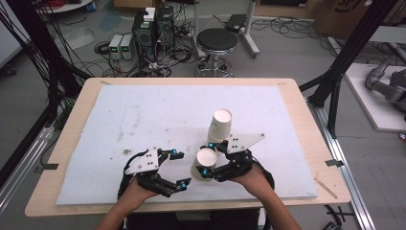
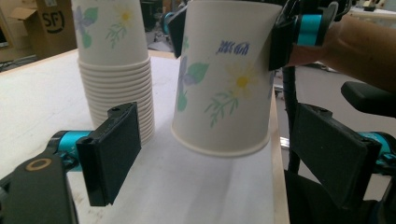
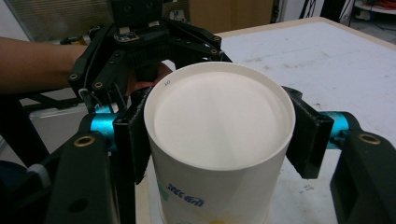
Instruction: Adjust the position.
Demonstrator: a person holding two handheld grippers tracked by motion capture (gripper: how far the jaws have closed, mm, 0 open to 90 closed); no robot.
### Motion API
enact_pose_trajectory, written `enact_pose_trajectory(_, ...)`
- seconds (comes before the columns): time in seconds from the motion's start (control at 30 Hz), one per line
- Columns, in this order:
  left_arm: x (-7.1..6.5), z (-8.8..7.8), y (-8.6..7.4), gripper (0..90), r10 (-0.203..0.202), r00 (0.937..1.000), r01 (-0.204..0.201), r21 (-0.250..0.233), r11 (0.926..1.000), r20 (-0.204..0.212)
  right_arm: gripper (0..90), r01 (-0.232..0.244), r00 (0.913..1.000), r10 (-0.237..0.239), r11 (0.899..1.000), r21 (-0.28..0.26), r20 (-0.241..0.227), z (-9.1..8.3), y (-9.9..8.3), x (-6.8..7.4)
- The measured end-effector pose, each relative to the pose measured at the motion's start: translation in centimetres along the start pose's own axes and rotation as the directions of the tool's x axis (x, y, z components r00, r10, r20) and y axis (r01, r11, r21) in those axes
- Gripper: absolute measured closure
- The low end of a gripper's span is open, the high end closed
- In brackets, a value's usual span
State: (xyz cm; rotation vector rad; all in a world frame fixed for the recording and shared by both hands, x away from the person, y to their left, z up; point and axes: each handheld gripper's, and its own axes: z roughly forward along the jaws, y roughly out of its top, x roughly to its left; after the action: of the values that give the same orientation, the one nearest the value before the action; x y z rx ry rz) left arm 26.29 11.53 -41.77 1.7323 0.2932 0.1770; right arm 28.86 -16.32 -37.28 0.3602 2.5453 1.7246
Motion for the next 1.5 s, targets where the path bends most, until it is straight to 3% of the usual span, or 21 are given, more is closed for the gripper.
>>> enact_pose_trajectory(0.53, -0.4, 2.5, -0.1, 16.2, -0.004, 0.9986, 0.003, 0.012, 0.9999, 0.053, 34.9, 0.002, 0.9996, -0.002, 1.000, -0.005, -0.028, 0.3, 0.0, 0.4)
enact_pose_trajectory(0.67, -0.5, 2.6, 0.0, 17.0, -0.005, 0.9984, 0.005, 0.007, 1.0000, 0.056, 34.9, 0.003, 0.9994, -0.004, 1.000, -0.014, -0.035, 0.3, 0.1, 0.5)
enact_pose_trajectory(0.83, -0.5, 2.4, 0.0, 24.4, 0.001, 0.9979, -0.001, -0.002, 1.0000, 0.064, 35.0, -0.010, 0.9982, 0.008, 0.999, -0.033, -0.059, 0.3, 0.1, 0.5)
enact_pose_trajectory(1.2, -0.4, 2.0, 0.1, 32.8, 0.017, 0.9976, -0.017, -0.001, 0.9999, 0.067, 35.5, -0.018, 0.9980, 0.015, 0.999, -0.040, -0.062, 0.4, 0.0, 0.4)
enact_pose_trajectory(1.27, -0.4, 2.0, 0.3, 33.6, 0.020, 0.9976, -0.021, 0.010, 0.9997, 0.067, 32.5, -0.027, 0.9979, 0.025, 0.999, -0.038, -0.059, 0.4, 0.0, 0.4)
enact_pose_trajectory(1.3, -0.4, 1.9, 0.3, 34.0, 0.017, 0.9977, -0.018, 0.015, 0.9997, 0.066, 20.5, -0.036, 0.9989, 0.035, 0.999, -0.029, -0.033, 0.5, 0.1, 0.5)
enact_pose_trajectory(1.5, -0.5, 1.8, 0.8, 34.6, 0.003, 0.9972, -0.009, 0.084, 0.9965, 0.074, 20.3, -0.033, 0.9989, 0.033, 0.999, 0.000, -0.034, 0.2, 0.3, 0.4)
